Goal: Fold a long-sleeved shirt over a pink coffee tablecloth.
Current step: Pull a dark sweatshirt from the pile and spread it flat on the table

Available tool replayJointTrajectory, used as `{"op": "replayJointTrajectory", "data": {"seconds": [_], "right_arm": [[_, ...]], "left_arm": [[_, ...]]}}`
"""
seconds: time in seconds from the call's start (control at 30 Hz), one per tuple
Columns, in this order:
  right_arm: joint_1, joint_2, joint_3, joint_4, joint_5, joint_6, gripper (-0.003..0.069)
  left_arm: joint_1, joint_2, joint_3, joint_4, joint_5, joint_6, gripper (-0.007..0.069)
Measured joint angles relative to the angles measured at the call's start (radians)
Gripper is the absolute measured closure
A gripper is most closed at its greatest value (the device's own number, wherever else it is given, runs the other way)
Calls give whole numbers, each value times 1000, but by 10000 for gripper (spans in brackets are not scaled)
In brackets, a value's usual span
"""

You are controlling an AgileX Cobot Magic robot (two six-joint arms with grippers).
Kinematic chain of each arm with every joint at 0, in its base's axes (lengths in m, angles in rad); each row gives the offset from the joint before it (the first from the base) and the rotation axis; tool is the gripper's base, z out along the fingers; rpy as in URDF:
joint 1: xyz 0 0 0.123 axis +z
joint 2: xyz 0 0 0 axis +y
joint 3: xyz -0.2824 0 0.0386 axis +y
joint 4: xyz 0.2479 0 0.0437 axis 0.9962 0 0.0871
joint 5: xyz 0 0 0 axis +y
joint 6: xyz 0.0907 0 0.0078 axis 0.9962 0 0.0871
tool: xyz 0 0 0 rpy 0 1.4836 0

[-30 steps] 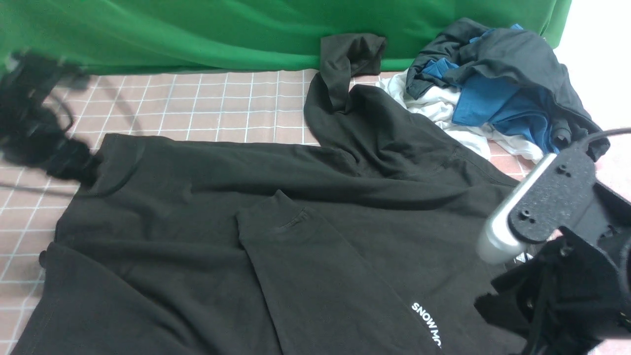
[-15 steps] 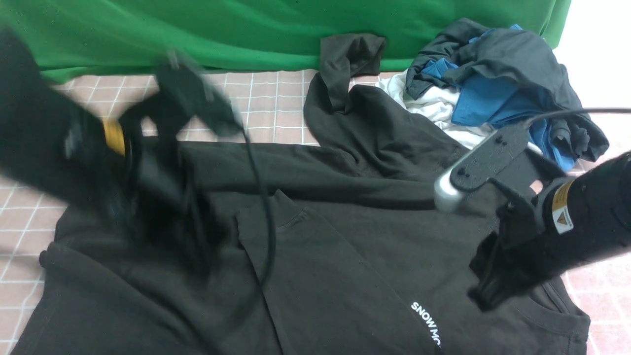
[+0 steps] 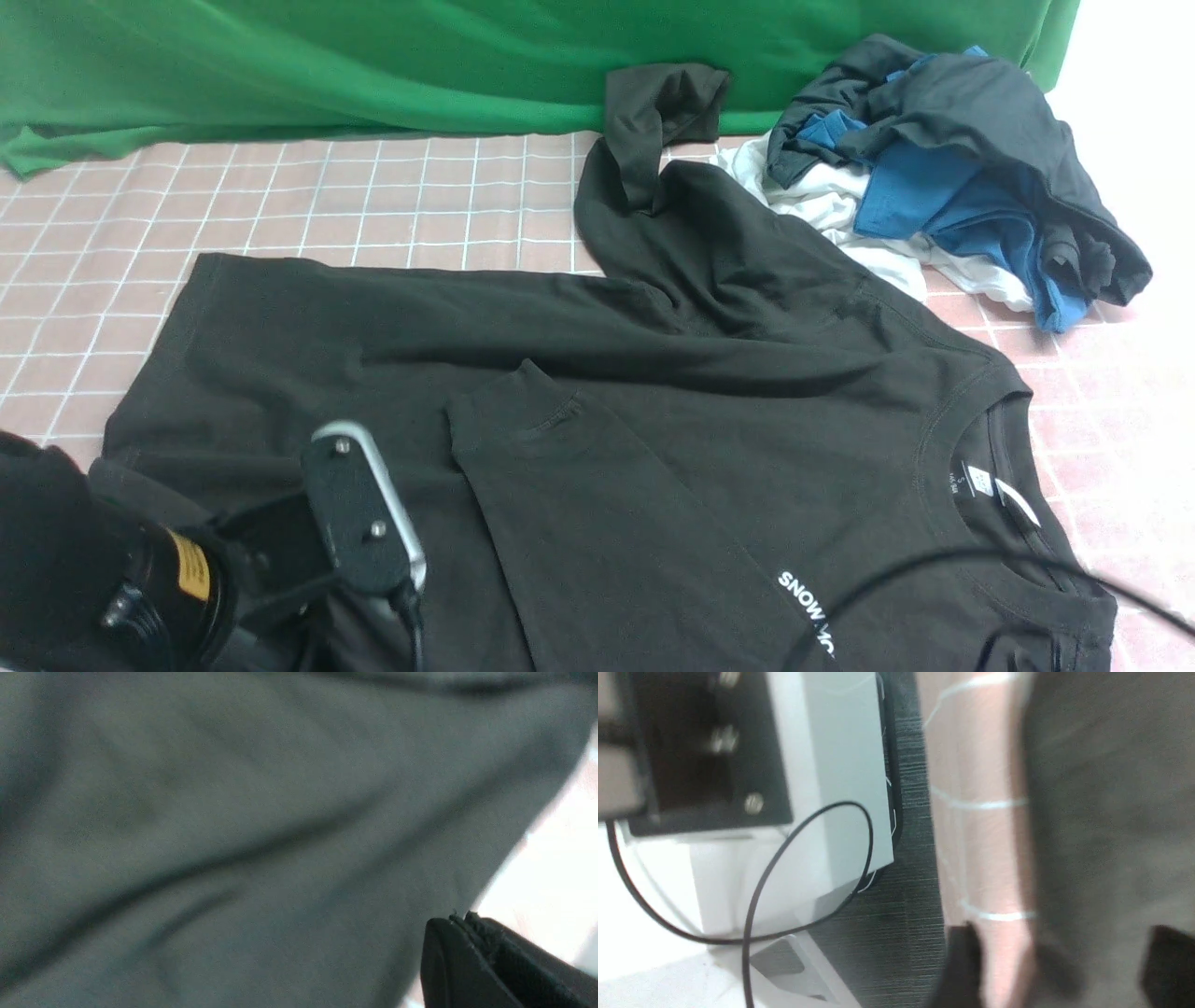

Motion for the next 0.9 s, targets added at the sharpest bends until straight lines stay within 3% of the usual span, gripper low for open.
{"op": "replayJointTrajectory", "data": {"seconds": [0.07, 0.17, 0.37, 0.47, 0.63, 0.77, 0.9], "right_arm": [[2, 8, 42, -9, -61, 1, 70], [5, 29, 83, -22, -109, 1, 94], [5, 104, 120, -52, -128, 30, 258], [5, 104, 120, -58, -127, 50, 303], [6, 104, 120, -92, -89, 83, 316], [6, 104, 120, -215, -33, 192, 318], [6, 108, 120, -243, -76, 228, 318]], "left_arm": [[0, -4, 0, -13, -33, 0, 606], [0, -4, 1, -15, -42, 0, 606], [0, -4, 1, -17, -45, 0, 606], [0, -4, 1, -18, -36, 0, 606], [0, -4, 1, -23, -27, 0, 606], [0, -19, 1, -28, -26, 0, 606], [0, -38, 1, -30, -26, 0, 606]]}}
